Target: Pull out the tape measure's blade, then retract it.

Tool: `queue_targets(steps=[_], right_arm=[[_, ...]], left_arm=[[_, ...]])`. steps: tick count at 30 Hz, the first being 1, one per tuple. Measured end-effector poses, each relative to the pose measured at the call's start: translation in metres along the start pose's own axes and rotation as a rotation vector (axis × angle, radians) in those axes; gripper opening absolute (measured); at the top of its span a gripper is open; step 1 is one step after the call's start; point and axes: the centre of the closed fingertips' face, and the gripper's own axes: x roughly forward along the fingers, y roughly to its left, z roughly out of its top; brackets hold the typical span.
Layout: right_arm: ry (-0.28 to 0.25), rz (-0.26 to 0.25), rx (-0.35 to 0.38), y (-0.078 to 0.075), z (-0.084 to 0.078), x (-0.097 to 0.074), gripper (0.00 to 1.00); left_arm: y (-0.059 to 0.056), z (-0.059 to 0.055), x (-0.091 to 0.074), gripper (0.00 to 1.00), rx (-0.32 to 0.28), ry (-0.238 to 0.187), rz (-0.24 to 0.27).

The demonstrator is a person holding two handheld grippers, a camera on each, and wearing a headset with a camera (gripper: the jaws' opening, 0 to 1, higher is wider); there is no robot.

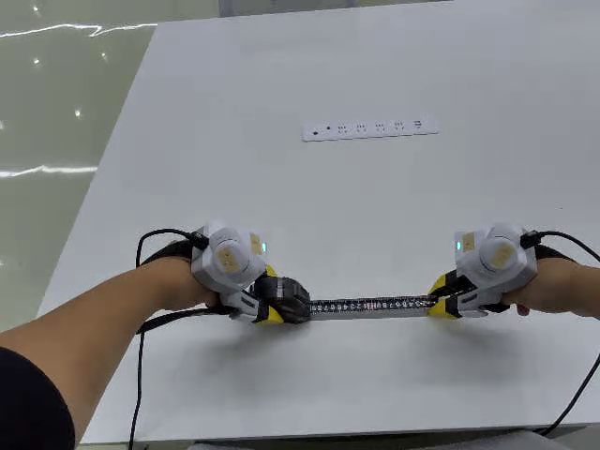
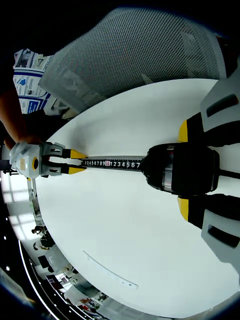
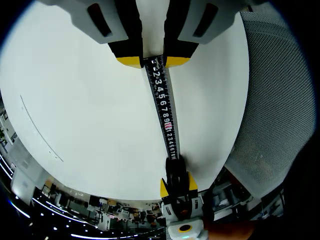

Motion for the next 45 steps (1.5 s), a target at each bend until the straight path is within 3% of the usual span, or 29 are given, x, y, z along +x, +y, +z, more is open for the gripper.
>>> queue_targets(steps=[45], right_arm=[[0.029, -0.017, 0.007, -0.002, -0.019, -0.017, 0.11]], left_arm=[[0.0, -0.001, 0.0, 0.33, -0.003, 0.002, 0.001]])
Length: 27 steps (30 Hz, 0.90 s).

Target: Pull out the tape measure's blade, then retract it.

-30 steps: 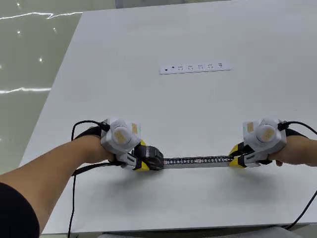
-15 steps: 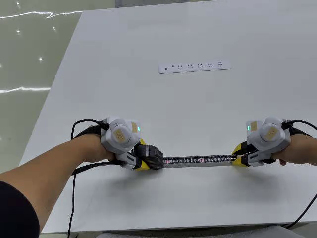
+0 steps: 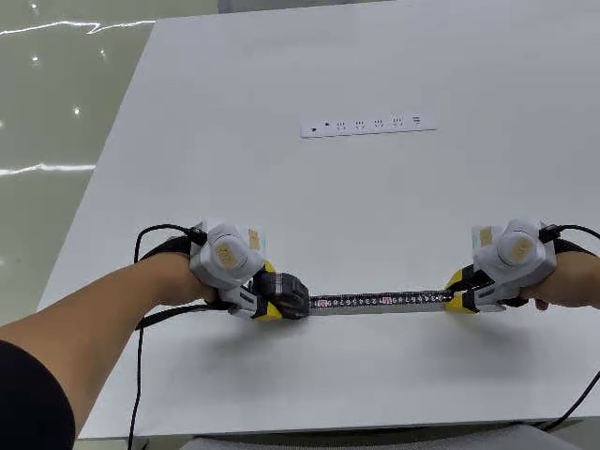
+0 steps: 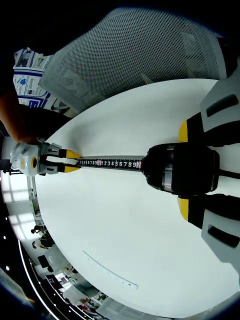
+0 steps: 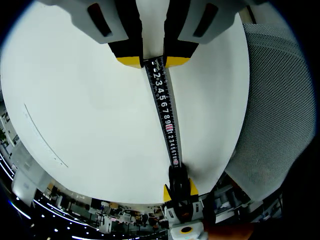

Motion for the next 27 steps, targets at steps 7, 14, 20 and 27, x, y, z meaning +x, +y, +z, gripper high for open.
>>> queue_targets(steps=[7, 14, 20, 27], right_arm=[[0.004, -0.002, 0.002, -0.002, -0.0038, -0.0013, 0.11], [0.004, -0.005, 0.0, -0.0029, -0.0051, -0.0018, 0.11], [0.007, -0.01, 0.002, -0.004, -0.009, -0.0044, 0.11], [0.01, -0.011, 0.001, -0.0053, -0.0105, -0.0049, 0.11]], left_arm=[[-0.0002, 0.0004, -0.0003, 0.33, 0.0, 0.001, -0.001], [0.0, 0.0004, -0.0003, 0.33, 0.0, 0.001, 0.0], [0.0005, 0.0005, -0.0003, 0.33, -0.002, -0.001, 0.001], [0.0002, 0.0006, -0.0004, 0.33, -0.003, -0.002, 0.001]])
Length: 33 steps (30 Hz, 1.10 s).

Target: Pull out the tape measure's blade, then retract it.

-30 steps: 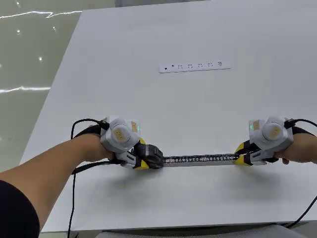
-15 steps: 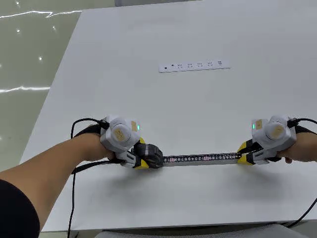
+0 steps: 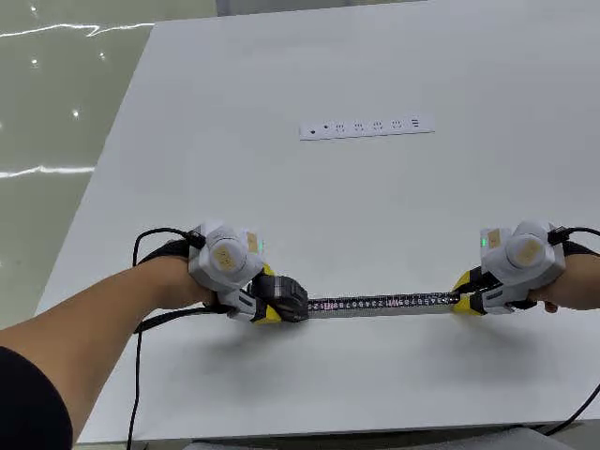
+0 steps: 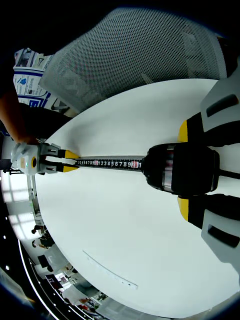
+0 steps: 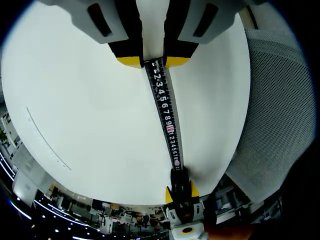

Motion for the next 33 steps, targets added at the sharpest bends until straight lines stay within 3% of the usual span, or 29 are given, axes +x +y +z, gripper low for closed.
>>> queue_targets(steps=[20, 33], right_arm=[[0.017, -0.006, 0.011, -0.004, -0.011, -0.005, 0.11], [0.016, -0.006, 0.019, -0.003, -0.01, -0.006, 0.11]], left_arm=[[0.001, 0.0, 0.001, 0.33, -0.002, -0.001, 0.0], [0.001, 0.0, 0.001, 0.33, -0.003, -0.003, 0.001]])
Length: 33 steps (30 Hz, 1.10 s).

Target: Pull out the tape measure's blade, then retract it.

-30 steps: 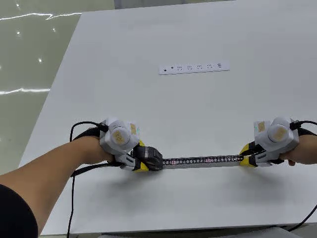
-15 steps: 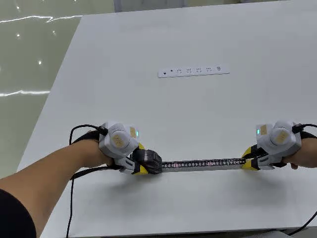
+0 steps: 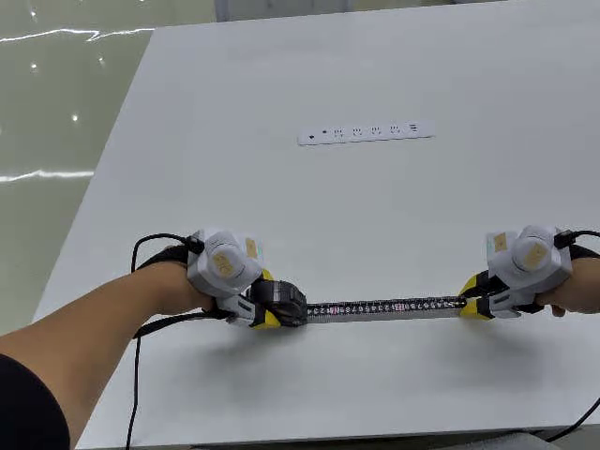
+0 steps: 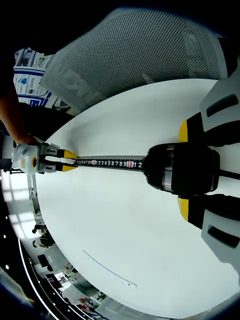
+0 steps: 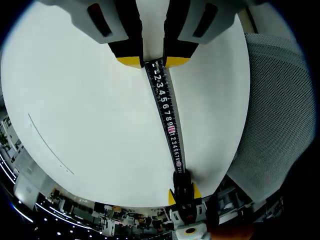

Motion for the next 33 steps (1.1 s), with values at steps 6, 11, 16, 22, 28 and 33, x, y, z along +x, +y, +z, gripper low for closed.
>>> queue_targets(steps=[6, 11, 16, 22, 28, 33], right_arm=[[0.006, 0.005, 0.006, 0.0006, 0.0004, -0.0002, 0.11], [0.026, 0.019, -0.01, 0.0013, 0.0002, -0.0001, 0.12], [0.058, 0.039, -0.064, 0.0022, -0.0001, 0.0, 0.12], [0.078, 0.049, -0.098, 0.0017, -0.0012, 0.0006, 0.12], [0.087, 0.046, -0.117, 0.0007, -0.0004, 0.0019, 0.13], [0.098, 0.032, -0.13, -0.0022, 0.0005, 0.002, 0.17]], left_arm=[[-0.0002, 0.0016, -0.0003, 0.33, -0.016, -0.019, 0.004], [-0.0003, 0.003, -0.0001, 0.34, -0.025, -0.02, 0.006], [0.0, 0.0035, -0.0004, 0.35, -0.013, -0.023, 0.005], [0.0001, 0.0039, -0.0005, 0.35, -0.003, -0.026, 0.005], [0.0008, 0.0037, -0.0009, 0.35, 0.006, -0.026, 0.012], [0.002, 0.0049, -0.0028, 0.35, -0.015, -0.038, 0.019]])
